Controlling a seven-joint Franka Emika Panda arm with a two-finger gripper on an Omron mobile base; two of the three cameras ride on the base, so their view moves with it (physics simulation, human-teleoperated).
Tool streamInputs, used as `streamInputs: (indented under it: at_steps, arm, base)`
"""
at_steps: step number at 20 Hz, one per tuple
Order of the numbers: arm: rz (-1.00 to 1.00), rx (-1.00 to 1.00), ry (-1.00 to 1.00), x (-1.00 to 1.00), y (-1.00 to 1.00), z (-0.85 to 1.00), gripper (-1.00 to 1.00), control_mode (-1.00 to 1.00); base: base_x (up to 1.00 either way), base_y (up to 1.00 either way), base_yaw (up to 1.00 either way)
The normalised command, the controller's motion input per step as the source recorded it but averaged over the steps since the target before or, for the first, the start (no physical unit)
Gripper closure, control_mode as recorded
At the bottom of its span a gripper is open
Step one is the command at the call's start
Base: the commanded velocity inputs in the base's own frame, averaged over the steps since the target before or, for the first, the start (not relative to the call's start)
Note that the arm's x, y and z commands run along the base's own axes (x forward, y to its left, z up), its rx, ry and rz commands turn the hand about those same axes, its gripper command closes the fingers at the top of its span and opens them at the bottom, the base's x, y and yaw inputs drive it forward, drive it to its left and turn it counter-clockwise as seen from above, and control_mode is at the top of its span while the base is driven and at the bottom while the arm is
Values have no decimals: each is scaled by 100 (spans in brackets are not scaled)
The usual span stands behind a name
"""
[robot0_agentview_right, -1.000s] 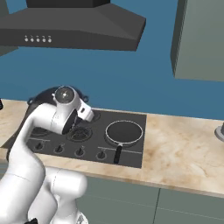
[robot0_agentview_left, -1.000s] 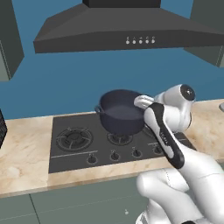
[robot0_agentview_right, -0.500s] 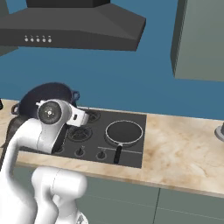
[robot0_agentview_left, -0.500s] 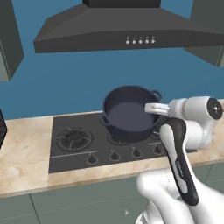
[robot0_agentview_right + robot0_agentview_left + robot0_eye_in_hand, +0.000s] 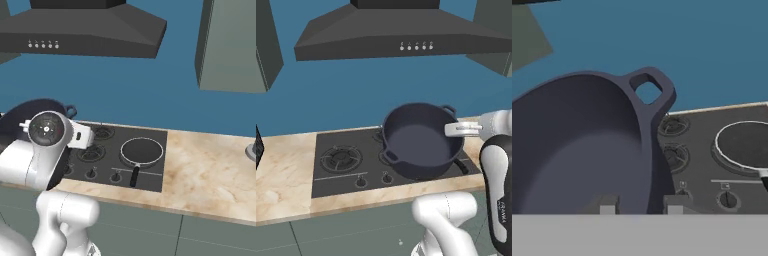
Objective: Move the pot and pan from the stove into the sink.
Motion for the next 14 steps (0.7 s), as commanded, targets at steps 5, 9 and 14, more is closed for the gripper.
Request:
streamInputs:
  at_steps: [5, 9, 14]
  arm:
    - [2, -2, -5, -24, 2, -4, 100, -100]
    - [0, 0, 0, 0, 0, 0, 100, -100]
    - [0, 0, 0, 0, 0, 0, 100, 100]
  base:
    - [0, 0, 0]
    - [0, 0, 0]
    - [-47, 0, 0]
